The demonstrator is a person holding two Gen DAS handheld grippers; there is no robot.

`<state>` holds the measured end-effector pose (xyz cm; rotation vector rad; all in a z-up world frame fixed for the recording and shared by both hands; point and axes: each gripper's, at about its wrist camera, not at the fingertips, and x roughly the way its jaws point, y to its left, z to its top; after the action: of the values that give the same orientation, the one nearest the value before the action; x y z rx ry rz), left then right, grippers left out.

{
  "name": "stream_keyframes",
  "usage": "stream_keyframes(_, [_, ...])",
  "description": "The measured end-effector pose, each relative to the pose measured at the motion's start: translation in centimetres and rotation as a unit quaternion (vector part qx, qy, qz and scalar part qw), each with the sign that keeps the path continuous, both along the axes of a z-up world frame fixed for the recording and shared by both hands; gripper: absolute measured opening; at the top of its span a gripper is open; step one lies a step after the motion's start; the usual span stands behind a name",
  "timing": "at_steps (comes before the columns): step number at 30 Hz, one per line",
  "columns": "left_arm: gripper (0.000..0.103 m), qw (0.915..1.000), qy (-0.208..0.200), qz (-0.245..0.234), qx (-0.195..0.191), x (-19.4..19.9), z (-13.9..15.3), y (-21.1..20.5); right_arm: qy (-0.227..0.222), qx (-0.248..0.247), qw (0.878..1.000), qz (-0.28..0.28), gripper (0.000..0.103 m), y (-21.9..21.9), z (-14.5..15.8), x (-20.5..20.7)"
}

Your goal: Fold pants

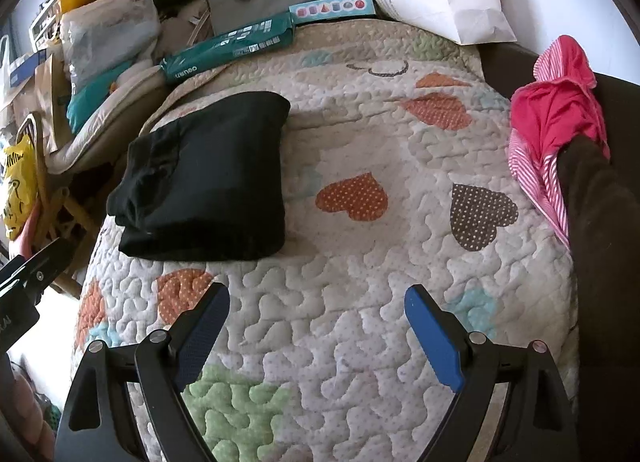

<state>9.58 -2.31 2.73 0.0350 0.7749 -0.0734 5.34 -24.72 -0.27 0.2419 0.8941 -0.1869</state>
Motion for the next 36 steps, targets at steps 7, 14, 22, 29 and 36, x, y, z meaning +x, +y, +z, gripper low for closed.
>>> stream_keyframes(7, [0.103, 1.0, 0.006, -0.004, 0.0, -0.1, -0.3, -0.3, 0.006, 0.001, 1.0, -0.005, 0.093, 0.0, -0.6, 0.2])
stream_keyframes(14, [0.103, 0.9998, 0.011, -0.017, 0.006, -0.3, -0.6, -1.0, 0.009, -0.001, 1.0, -0.004, 0.093, 0.0, -1.0, 0.4])
stream_keyframes(22, [0.103, 0.9995, 0.02, -0.021, 0.009, -0.3, -1.0, -1.4, -0.009, -0.022, 1.0, 0.011, 0.093, 0.7, -0.4, 0.2])
stream_keyframes(29, [0.103, 0.9988, 0.043, -0.021, -0.008, 0.1, -1.6, -1.1, -0.015, -0.027, 0.999, 0.013, 0.093, 0.7, -0.2, 0.0])
stream_keyframes(36, [0.103, 0.9976, 0.066, -0.017, -0.017, 0.4, -2.2, -0.8, -0.017, -0.034, 0.999, 0.016, 0.093, 0.9, -0.1, 0.0])
